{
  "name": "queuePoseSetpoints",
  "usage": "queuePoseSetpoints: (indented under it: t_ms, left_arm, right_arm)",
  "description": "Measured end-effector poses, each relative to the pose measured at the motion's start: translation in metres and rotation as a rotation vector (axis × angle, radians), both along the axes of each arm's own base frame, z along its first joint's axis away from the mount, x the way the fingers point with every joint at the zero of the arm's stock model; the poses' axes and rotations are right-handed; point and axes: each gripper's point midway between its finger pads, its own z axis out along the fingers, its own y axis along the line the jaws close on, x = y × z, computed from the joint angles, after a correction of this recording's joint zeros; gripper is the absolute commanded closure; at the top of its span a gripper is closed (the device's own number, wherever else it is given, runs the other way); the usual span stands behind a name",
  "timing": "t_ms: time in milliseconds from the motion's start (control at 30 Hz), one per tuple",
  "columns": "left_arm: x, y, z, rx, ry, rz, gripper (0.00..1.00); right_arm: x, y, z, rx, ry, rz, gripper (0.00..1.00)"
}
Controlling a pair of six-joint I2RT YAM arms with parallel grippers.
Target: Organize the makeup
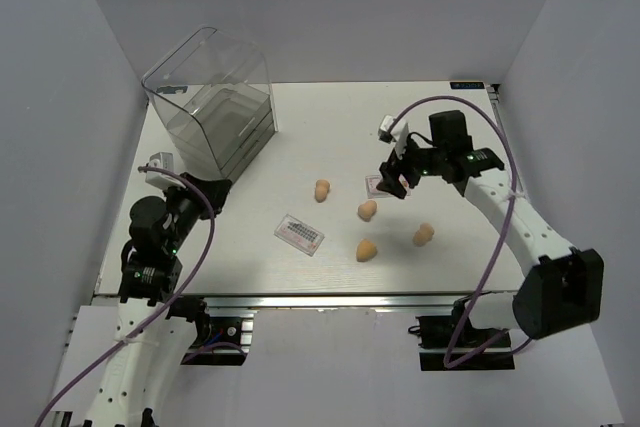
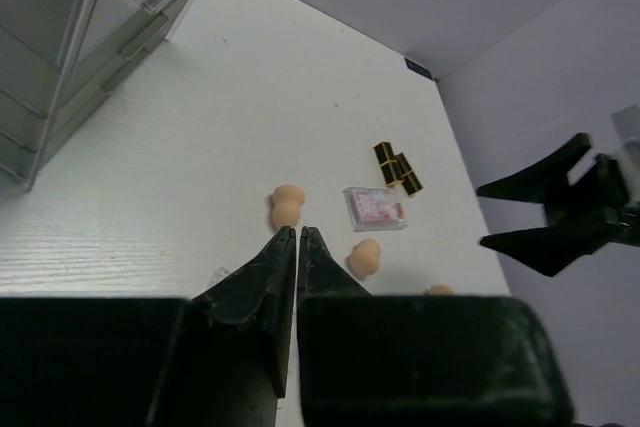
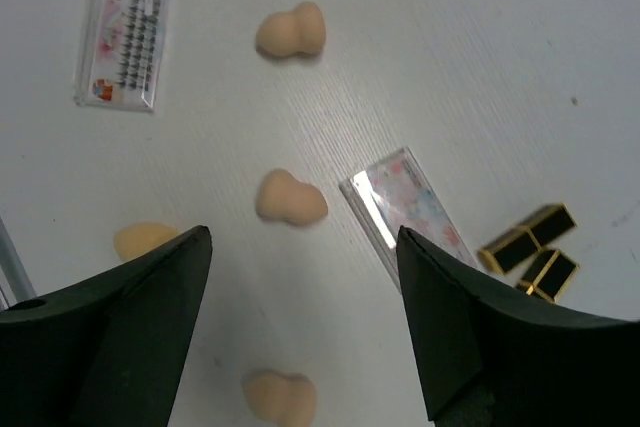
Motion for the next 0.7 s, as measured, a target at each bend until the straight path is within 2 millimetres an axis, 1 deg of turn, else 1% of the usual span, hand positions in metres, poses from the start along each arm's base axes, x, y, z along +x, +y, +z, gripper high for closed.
queuePoseSetpoints:
  t_ms: [33, 67, 100, 133, 167, 200, 233, 300, 333, 400, 500, 567, 600, 700]
  left_arm:
    - [0.002, -0.001, 0.001, -0.016, 0.003, -0.001, 0.67]
    - [0.003, -0.002, 0.002, -0.029, 0.002, 0.000, 0.56]
    - [0.004, -0.003, 0.004, -0.047, -0.001, 0.001, 0.46]
    - [0.005, -0.003, 0.008, -0.068, -0.006, 0.003, 0.28]
    - [0.006, -0.004, 0.011, -0.082, -0.013, 0.004, 0.24]
    - [0.006, -0.005, 0.015, -0.107, -0.021, 0.006, 0.21]
    - [0.007, -0.005, 0.018, -0.129, -0.026, 0.007, 0.19]
    - [0.008, -0.006, 0.024, -0.167, -0.035, 0.012, 0.15]
    - [0.009, -0.006, 0.027, -0.185, -0.039, 0.013, 0.14]
    - [0.013, -0.007, 0.031, -0.216, -0.040, 0.016, 0.12]
    - [0.023, -0.009, 0.026, -0.245, -0.010, 0.021, 0.10]
    - [0.032, -0.011, 0.019, -0.257, 0.025, 0.026, 0.08]
    - [0.036, -0.011, 0.014, -0.261, 0.046, 0.029, 0.07]
    - [0.047, -0.013, 0.000, -0.273, 0.102, 0.037, 0.06]
  right_arm:
    - [0.003, 0.007, -0.002, 0.030, 0.025, 0.005, 0.55]
    - [0.008, 0.015, -0.005, 0.061, 0.059, 0.008, 0.66]
    - [0.014, 0.024, -0.006, 0.103, 0.104, -0.004, 0.71]
    - [0.019, 0.033, -0.001, 0.160, 0.143, -0.020, 0.74]
    - [0.032, 0.044, -0.005, 0.184, 0.184, -0.028, 0.72]
    - [0.043, 0.055, -0.003, 0.224, 0.226, -0.045, 0.67]
    - [0.055, 0.066, -0.002, 0.262, 0.257, -0.059, 0.56]
    - [0.076, 0.091, 0.002, 0.324, 0.313, -0.079, 0.45]
    - [0.083, 0.103, 0.003, 0.349, 0.338, -0.088, 0.39]
    - [0.095, 0.126, 0.006, 0.391, 0.390, -0.100, 0.32]
    - [0.108, 0.155, 0.012, 0.456, 0.456, -0.119, 0.31]
    - [0.114, 0.172, 0.013, 0.500, 0.513, -0.130, 0.34]
    - [0.119, 0.179, 0.013, 0.522, 0.542, -0.138, 0.39]
    - [0.130, 0.196, 0.007, 0.573, 0.617, -0.149, 0.42]
